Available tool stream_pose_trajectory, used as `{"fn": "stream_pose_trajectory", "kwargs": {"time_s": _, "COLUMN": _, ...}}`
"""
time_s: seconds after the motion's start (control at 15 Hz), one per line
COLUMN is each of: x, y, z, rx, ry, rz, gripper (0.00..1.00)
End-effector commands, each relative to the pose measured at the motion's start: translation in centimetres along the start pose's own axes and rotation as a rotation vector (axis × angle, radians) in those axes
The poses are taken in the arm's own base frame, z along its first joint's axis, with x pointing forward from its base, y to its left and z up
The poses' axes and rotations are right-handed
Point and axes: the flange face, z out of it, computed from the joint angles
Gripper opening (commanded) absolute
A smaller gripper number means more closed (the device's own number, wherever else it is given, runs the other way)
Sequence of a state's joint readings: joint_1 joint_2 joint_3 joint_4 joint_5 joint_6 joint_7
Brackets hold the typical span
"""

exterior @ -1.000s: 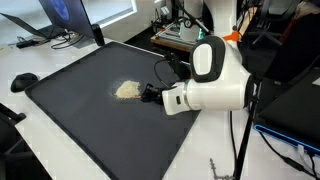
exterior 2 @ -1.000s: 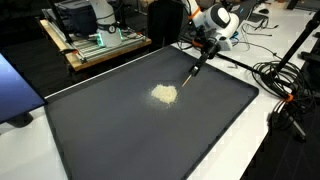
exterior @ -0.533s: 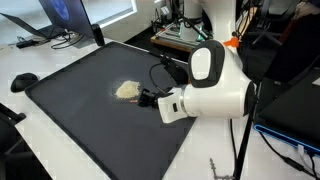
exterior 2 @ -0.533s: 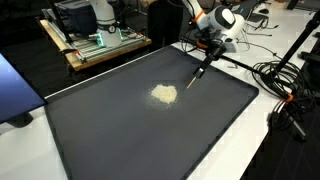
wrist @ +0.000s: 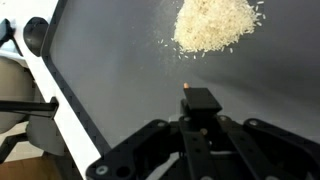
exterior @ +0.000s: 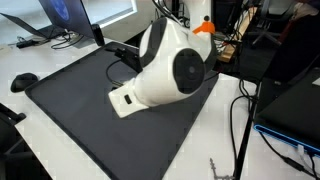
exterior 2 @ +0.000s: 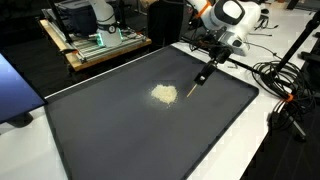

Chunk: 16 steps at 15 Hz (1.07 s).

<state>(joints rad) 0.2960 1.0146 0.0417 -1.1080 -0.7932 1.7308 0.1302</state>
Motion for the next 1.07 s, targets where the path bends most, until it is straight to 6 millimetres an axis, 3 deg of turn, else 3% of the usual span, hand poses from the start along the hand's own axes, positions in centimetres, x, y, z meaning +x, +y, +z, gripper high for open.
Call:
{"fn": "stream_pose_trajectory", "kwargs": {"time_s": 0.0, "x": -0.7, "y": 4.7, "z": 1.0, "rx": 0.145, "ry": 0.001, "rz": -0.058, "gripper": 0.03}}
{"fn": "stream_pose_trajectory", "kwargs": {"time_s": 0.53, "x": -3.6, "y": 14.2, "z": 4.1, "rx": 0.397, "ry": 0.079, "rz": -0.170, "gripper": 0.03}}
{"fn": "stream_pose_trajectory", "kwargs": {"time_s": 1.0, "x": -6.8, "y": 19.8, "z": 7.9, "rx": 0.629, "ry": 0.218, "rz": -0.364, "gripper": 0.03}}
